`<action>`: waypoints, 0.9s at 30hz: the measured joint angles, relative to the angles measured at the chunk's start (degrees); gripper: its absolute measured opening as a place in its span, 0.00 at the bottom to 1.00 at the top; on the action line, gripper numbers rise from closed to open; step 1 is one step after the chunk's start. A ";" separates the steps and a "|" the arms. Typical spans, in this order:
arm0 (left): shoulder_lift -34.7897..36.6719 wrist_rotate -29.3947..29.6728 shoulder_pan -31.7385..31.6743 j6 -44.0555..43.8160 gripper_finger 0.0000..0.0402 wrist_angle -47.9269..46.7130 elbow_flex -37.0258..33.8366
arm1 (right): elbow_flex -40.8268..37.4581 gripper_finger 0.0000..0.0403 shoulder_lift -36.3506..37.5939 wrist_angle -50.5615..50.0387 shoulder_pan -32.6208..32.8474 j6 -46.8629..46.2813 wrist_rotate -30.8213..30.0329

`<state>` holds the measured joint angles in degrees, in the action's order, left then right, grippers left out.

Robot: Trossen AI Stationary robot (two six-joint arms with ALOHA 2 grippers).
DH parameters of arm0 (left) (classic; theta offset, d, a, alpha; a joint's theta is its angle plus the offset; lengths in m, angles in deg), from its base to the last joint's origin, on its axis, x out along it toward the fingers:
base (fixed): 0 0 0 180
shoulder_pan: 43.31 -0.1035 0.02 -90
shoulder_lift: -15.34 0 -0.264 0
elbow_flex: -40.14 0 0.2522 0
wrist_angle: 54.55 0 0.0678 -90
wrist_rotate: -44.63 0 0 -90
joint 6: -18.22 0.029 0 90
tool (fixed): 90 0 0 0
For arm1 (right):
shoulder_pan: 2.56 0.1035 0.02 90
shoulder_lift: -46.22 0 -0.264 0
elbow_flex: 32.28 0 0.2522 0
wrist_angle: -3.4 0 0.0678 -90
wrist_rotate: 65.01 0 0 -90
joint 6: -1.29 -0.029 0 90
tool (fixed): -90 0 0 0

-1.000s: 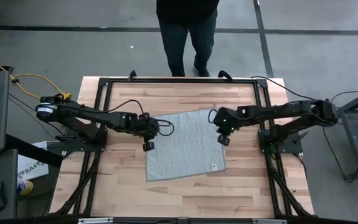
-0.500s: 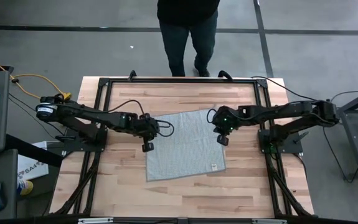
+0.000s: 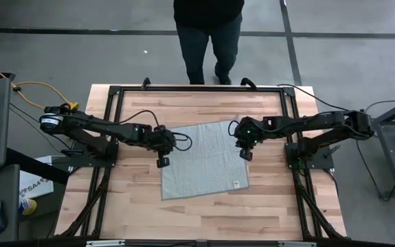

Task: Fold microfiber towels
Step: Fold the gray towel

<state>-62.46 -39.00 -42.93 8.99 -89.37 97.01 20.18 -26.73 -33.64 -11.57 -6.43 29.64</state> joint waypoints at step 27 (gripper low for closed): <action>0.00 -4.55 0.04 1.19 0.31 4.31 0.00 | 0.00 0.23 0.00 -0.13 0.00 -1.07 0.03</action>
<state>-62.46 -43.55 -42.89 10.18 -85.06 97.01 20.18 -26.73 -33.77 -11.57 -7.50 29.67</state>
